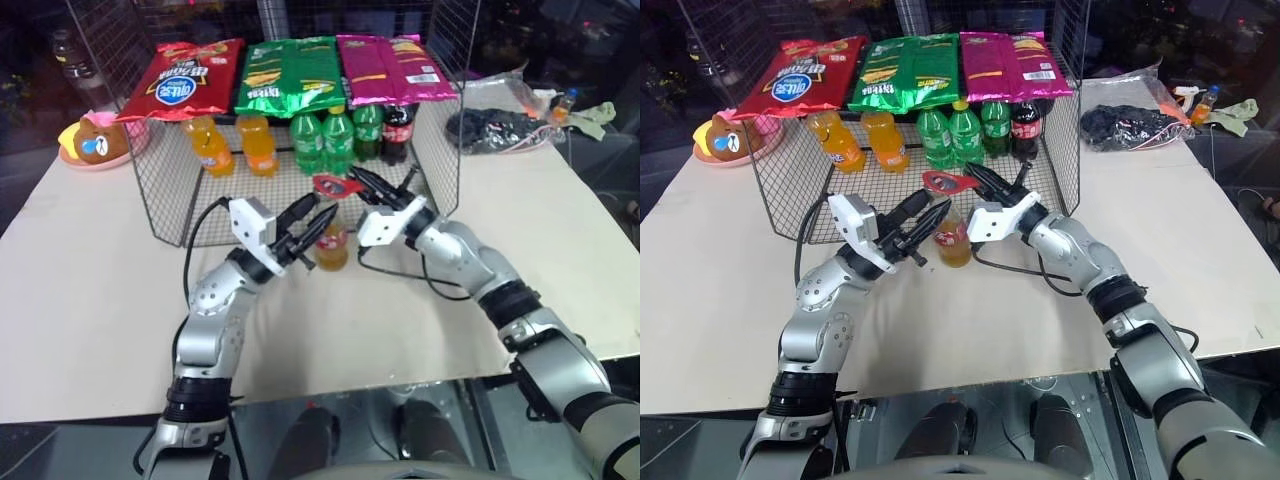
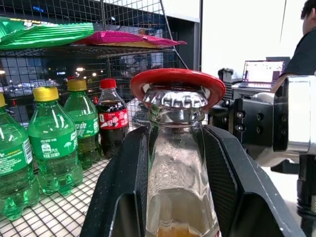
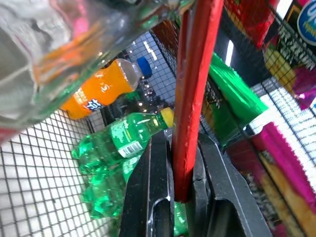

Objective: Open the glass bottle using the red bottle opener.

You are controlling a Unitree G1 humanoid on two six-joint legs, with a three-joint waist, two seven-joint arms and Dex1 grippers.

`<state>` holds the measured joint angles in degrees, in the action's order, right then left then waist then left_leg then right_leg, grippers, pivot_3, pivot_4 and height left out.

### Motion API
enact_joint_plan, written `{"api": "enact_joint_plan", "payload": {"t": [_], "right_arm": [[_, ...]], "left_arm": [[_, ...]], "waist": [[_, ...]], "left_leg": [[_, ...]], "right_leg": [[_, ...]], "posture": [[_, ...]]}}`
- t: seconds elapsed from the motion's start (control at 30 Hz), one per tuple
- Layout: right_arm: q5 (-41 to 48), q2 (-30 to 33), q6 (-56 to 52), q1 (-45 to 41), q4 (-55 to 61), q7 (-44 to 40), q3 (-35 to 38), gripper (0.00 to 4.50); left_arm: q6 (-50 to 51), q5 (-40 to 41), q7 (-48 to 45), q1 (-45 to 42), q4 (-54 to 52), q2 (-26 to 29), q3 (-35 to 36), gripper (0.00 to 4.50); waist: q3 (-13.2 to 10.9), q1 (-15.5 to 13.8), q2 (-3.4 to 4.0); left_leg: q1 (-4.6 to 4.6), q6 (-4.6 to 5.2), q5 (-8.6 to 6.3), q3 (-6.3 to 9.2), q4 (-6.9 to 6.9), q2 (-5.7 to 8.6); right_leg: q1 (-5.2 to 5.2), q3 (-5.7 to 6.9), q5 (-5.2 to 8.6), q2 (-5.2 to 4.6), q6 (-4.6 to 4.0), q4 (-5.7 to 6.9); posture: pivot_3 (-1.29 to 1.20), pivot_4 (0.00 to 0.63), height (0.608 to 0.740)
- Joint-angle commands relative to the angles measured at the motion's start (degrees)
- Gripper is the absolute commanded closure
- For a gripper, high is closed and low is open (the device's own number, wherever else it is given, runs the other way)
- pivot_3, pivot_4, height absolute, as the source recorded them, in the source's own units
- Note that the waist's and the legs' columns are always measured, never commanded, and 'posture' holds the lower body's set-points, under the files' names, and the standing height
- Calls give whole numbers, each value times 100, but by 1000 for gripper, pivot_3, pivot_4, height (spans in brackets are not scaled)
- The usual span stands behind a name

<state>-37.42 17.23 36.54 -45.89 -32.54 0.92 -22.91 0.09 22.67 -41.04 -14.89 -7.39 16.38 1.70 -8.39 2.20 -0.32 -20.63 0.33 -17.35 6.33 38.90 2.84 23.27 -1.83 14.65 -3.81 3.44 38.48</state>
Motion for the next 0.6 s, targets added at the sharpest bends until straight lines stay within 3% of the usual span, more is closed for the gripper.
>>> {"api": "enact_joint_plan", "payload": {"t": [0.03, 0.6], "right_arm": [[-288, 51, 243, -144, 125, -49, -293, 4500], [-137, 273, 211, -522, 163, -147, -62, 4500]], "left_arm": [[198, -192, 5, 98, 234, -18, -292, 3336], [127, -189, -21, 112, 382, -92, -299, 3336]], "waist": [[0, -1, 0], [-1, -5, 0]], "left_leg": [[0, 0, 0, 0, 0, 0], [-3, 0, 0, 1, -3, 0]], "right_leg": [[0, -1, 0, 0, 0, 0], [0, 0, 0, 0, 0, -6]], "posture": [[0, 150, 740], [0, 150, 740]]}}
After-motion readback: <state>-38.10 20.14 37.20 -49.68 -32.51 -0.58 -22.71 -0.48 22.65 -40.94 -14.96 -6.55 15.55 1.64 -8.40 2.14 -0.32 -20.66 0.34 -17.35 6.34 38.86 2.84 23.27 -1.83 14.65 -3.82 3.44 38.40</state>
